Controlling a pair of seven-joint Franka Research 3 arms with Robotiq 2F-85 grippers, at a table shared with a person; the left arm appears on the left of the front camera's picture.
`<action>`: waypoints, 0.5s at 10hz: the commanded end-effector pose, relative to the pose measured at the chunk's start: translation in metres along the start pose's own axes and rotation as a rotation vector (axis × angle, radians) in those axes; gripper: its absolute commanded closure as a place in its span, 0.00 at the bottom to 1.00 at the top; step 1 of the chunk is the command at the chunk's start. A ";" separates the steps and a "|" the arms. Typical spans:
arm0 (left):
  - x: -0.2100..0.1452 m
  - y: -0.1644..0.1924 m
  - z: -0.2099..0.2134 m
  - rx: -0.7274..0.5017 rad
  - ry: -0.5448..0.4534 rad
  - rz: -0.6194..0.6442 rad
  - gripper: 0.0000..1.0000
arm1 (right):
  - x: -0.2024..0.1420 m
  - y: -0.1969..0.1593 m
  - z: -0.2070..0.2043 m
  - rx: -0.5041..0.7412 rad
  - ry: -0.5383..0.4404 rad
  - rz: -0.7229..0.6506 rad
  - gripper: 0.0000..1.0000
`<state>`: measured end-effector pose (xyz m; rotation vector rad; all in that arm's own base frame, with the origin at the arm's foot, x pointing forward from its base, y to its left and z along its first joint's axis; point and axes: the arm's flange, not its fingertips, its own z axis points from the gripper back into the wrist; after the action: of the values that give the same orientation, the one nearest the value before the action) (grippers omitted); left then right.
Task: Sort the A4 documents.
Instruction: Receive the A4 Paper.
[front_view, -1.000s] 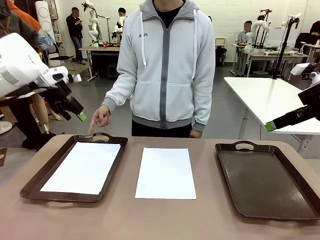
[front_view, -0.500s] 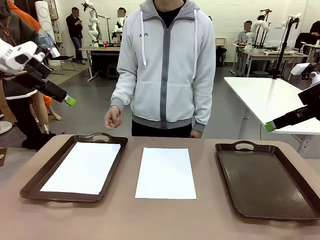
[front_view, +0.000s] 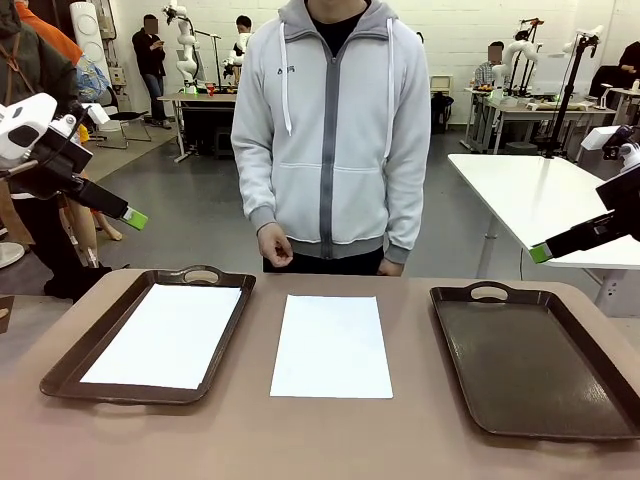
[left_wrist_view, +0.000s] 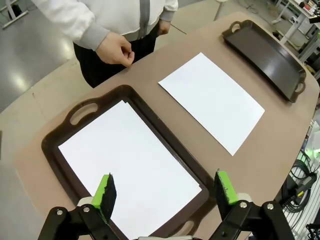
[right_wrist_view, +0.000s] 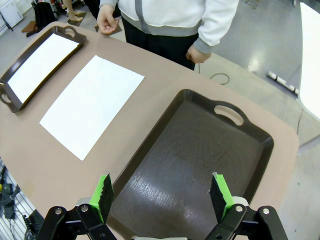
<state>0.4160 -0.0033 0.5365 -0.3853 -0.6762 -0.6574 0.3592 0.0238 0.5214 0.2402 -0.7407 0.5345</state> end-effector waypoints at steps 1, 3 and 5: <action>-0.004 -0.003 -0.002 0.001 0.010 0.036 0.00 | 0.000 0.000 -0.001 0.006 0.000 0.000 0.00; -0.004 -0.010 -0.005 -0.049 0.026 -0.005 0.00 | 0.000 0.000 -0.001 0.006 0.000 0.000 0.00; -0.005 -0.013 -0.006 -0.043 0.054 -0.010 0.00 | 0.000 0.000 -0.001 0.006 0.000 0.000 0.00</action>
<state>0.4126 -0.0157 0.5289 -0.4021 -0.6328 -0.6894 0.3592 0.0238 0.5214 0.2402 -0.7408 0.5345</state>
